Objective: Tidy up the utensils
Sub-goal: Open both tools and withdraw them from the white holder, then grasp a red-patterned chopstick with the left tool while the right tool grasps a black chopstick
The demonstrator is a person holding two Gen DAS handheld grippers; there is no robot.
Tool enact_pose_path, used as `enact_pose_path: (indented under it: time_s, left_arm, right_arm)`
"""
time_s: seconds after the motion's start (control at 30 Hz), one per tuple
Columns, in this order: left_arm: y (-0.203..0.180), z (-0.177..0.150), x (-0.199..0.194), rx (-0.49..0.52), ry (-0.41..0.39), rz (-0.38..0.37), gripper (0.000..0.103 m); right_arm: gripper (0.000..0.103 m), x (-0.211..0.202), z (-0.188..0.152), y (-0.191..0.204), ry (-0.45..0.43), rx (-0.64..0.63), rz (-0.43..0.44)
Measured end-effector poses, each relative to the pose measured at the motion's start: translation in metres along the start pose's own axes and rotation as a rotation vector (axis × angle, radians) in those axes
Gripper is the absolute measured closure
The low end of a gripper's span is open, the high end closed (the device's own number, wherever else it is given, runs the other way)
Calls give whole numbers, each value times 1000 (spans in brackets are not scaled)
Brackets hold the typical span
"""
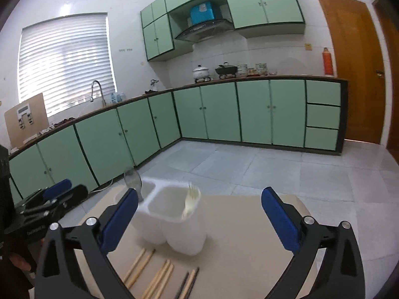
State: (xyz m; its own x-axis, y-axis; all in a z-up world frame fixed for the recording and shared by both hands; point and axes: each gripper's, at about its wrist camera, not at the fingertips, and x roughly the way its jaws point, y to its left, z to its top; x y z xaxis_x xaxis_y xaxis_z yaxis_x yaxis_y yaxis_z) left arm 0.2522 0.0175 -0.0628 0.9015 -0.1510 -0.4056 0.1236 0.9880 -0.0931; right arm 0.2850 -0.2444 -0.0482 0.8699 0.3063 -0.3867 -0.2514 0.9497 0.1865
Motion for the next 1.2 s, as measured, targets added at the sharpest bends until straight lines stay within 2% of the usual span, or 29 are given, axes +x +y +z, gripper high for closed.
enact_pose_path:
  time_s: [0.2, 0.43, 0.6, 0.87, 1.2]
  left_arm:
    - [1, -42, -23, 22, 82, 16, 21]
    - [6, -95, -46, 48, 231, 27, 21]
    - [9, -127, -57, 47, 311, 41, 22]
    - [8, -154, -70, 59, 405, 44, 30]
    - [4, -172, -77, 42, 456, 49, 38]
  right_arm:
    - [6, -27, -46, 3, 74, 9, -32]
    - [7, -56, -98, 11, 168, -5, -61]
    - [17, -73, -128, 13, 231, 25, -79]
    - [46, -92, -162, 33, 323, -8, -41]
    - [60, -102, -194, 43, 405, -6, -15]
